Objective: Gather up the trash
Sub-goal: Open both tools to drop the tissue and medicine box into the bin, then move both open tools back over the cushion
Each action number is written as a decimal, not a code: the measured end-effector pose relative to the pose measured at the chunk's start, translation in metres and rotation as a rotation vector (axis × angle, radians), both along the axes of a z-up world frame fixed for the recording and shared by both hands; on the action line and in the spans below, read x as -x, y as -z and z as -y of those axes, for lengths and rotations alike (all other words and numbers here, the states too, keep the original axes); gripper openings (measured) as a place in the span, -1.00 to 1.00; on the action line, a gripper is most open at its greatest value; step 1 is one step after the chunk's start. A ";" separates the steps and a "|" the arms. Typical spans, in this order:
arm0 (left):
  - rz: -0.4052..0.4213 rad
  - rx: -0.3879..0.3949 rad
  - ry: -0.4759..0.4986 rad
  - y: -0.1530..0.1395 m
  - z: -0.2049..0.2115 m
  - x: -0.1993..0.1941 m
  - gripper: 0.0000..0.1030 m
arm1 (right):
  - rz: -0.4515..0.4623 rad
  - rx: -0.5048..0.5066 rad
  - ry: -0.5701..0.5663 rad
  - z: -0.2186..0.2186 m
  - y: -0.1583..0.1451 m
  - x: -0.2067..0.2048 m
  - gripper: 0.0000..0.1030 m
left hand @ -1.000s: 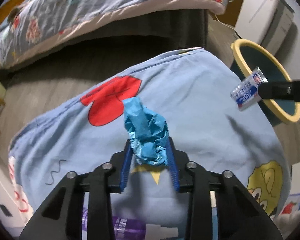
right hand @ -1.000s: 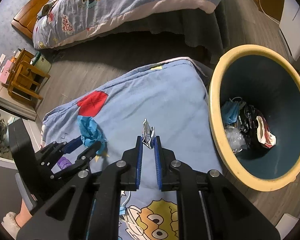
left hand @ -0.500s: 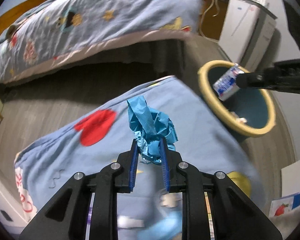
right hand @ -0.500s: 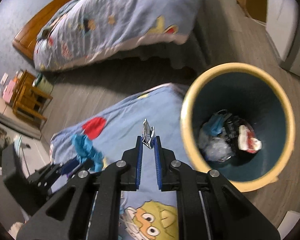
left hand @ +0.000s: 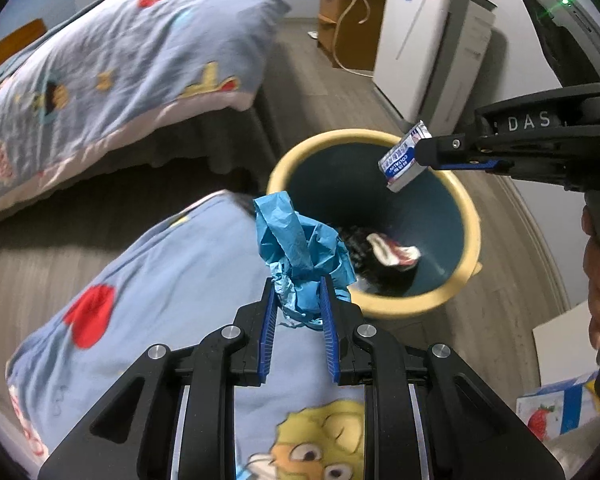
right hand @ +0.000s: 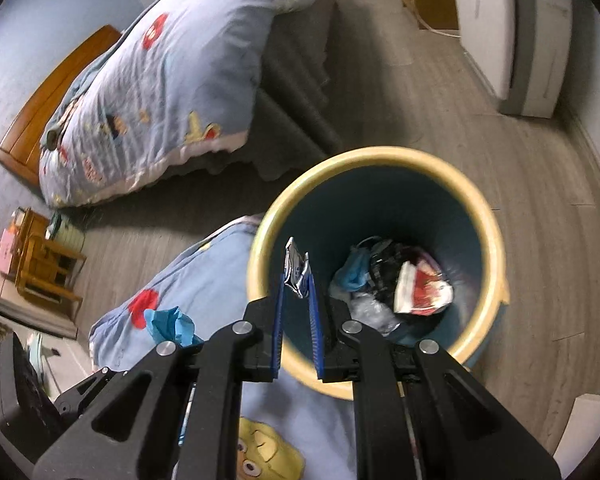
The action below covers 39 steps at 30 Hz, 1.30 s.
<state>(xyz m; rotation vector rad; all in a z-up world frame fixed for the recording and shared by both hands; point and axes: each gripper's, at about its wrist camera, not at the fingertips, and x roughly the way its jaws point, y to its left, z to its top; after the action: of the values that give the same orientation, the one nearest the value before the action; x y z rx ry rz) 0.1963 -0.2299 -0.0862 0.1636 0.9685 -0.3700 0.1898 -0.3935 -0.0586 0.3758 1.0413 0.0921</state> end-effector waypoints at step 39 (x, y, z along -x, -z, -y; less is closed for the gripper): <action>0.099 -0.048 -0.158 -0.029 -0.031 0.000 0.83 | 0.018 0.112 0.124 0.020 -0.022 0.011 0.89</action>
<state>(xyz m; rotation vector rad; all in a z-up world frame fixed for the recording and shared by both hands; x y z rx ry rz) 0.1960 -0.1986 -0.0576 0.1467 0.8863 -0.1920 0.1789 -0.4133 -0.0365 0.3357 0.9987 -0.0736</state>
